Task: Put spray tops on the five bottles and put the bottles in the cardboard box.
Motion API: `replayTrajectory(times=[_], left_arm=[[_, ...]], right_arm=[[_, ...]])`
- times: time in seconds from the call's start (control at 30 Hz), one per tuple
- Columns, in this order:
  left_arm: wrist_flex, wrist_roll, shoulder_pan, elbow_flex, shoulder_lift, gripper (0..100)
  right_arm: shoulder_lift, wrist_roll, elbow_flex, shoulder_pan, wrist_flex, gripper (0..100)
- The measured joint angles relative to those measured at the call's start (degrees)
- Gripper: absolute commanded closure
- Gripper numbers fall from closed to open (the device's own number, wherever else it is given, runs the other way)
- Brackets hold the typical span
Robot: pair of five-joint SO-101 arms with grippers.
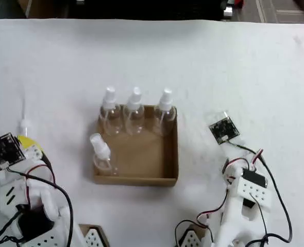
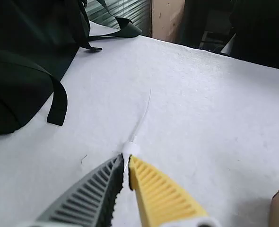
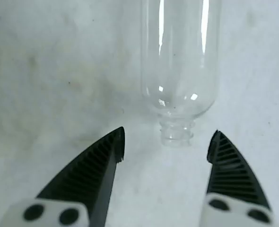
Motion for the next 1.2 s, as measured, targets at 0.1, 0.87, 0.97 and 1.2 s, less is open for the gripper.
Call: replayTrajectory(times=[0.1, 0.87, 0.97, 1.2], left_arm=[[0.0, 0.0, 0.0, 0.0, 0.0, 98], [0.0, 0.0, 1.3, 0.2, 0.0, 98], [0.0, 0.0, 2.0, 0.2, 0.0, 98], [0.0, 0.0, 2.5, 0.2, 0.0, 98]], right_arm=[[0.0, 2.1, 0.0, 0.0, -0.3, 75.1], [34.2, 6.2, -17.3, 1.4, -4.5, 98.2], [34.4, 6.3, -17.5, 1.4, -4.5, 96.4], [29.4, 4.1, -17.7, 3.8, -3.2, 98.4]])
